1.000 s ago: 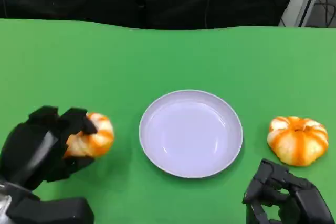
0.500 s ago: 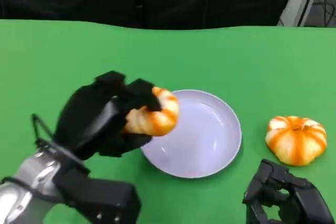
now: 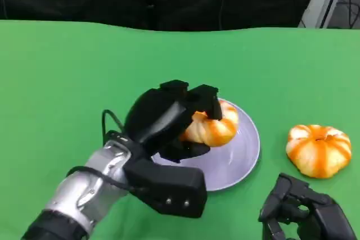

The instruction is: Grasp the bread from the table and place it into the plate.

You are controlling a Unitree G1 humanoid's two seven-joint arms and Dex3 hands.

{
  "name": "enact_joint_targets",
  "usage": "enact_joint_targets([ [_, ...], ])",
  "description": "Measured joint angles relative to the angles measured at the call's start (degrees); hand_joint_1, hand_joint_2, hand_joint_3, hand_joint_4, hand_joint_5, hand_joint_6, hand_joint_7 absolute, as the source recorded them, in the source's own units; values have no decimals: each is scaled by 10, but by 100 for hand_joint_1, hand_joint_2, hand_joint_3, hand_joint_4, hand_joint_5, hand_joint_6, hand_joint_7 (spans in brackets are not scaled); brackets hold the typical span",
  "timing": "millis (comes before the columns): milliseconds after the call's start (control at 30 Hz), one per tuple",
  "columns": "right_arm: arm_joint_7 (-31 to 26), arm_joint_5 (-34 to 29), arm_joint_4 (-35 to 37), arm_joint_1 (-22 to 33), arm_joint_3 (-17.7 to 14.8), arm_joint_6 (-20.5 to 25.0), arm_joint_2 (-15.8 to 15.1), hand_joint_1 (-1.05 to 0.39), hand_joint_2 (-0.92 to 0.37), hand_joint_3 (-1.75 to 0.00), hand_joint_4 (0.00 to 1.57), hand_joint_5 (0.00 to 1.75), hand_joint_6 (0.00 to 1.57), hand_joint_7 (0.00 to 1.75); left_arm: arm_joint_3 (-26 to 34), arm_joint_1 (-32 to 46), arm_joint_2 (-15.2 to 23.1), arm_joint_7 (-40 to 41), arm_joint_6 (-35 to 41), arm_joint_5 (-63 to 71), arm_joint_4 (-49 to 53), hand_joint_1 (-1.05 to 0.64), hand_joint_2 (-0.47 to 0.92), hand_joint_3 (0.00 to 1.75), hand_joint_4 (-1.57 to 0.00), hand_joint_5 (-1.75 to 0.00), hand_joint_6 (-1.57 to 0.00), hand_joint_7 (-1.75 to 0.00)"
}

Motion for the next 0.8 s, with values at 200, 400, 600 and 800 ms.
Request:
enact_joint_targets([
  [200, -4, 0, -6, 2, 4, 4, 1, -13, -64, -107, 80, 175, 75, 154, -23, -35, -24, 43, -5, 12, 114, -24, 90, 31, -66, -116, -79, -88],
  [400, -10, -3, -9, 2, 5, 4, 1, -13, -63, -108, 80, 175, 75, 154, -29, -39, -21, 16, 32, 12, 124, -38, 92, 32, -81, -43, -103, -9],
  [600, -9, -3, -9, 2, 5, 4, 1, -14, -62, -109, 80, 175, 75, 154, -58, -29, 14, -88, 107, 42, 40, -103, 92, 83, -1, 0, -5, 0],
  [800, -7, -2, -1, -3, 4, 3, 1, -14, -62, -110, 80, 175, 75, 154, -64, 2, 38, -134, 129, 37, -39, -105, 92, 88, 0, 0, 0, 0],
])
